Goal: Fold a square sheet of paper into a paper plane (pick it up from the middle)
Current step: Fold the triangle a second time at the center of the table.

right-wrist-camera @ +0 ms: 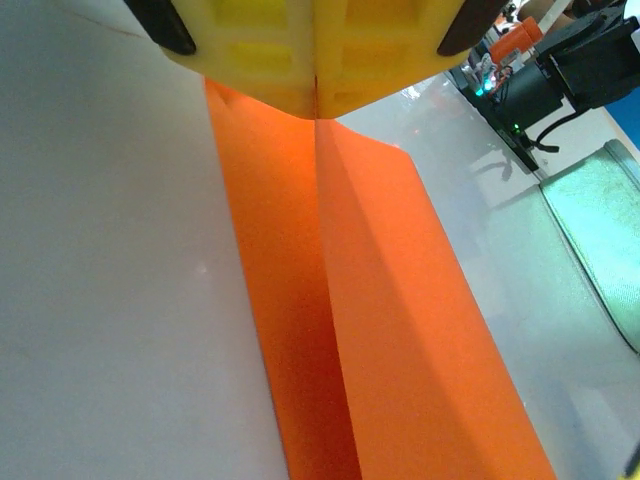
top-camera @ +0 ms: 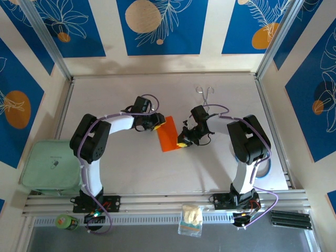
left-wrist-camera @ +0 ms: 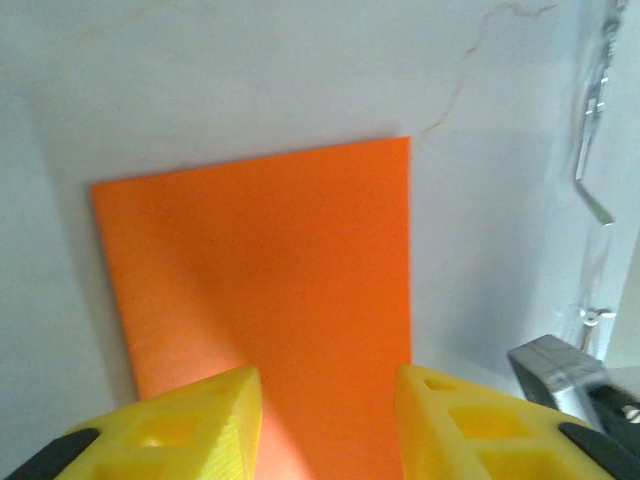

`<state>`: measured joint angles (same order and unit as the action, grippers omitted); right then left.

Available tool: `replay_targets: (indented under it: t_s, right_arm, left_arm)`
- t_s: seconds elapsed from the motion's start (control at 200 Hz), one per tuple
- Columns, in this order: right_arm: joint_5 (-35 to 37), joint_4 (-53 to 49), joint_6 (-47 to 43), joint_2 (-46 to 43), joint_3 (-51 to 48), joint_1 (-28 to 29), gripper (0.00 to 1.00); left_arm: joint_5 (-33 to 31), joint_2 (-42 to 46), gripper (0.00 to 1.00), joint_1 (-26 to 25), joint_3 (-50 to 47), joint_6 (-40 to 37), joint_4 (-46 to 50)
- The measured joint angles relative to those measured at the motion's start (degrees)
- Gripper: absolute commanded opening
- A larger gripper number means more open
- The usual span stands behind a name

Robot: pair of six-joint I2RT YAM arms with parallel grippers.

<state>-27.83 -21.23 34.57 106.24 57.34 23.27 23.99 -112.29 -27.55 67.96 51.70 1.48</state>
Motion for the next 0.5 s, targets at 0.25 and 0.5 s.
replay_targets:
  t_s: [0.25,0.5]
  right_arm:
    - [0.61,-0.57,0.61,-0.02,0.00,-0.02,0.03]
    - [0.66,-0.81,1.75,-0.04,0.00,-0.02,0.11]
  left_arm:
    - [-0.02,-0.24,0.38,0.00,-0.09,0.35,-1.31]
    - [-0.20,-2.67,0.35,0.04,-0.02,0.31,-0.46]
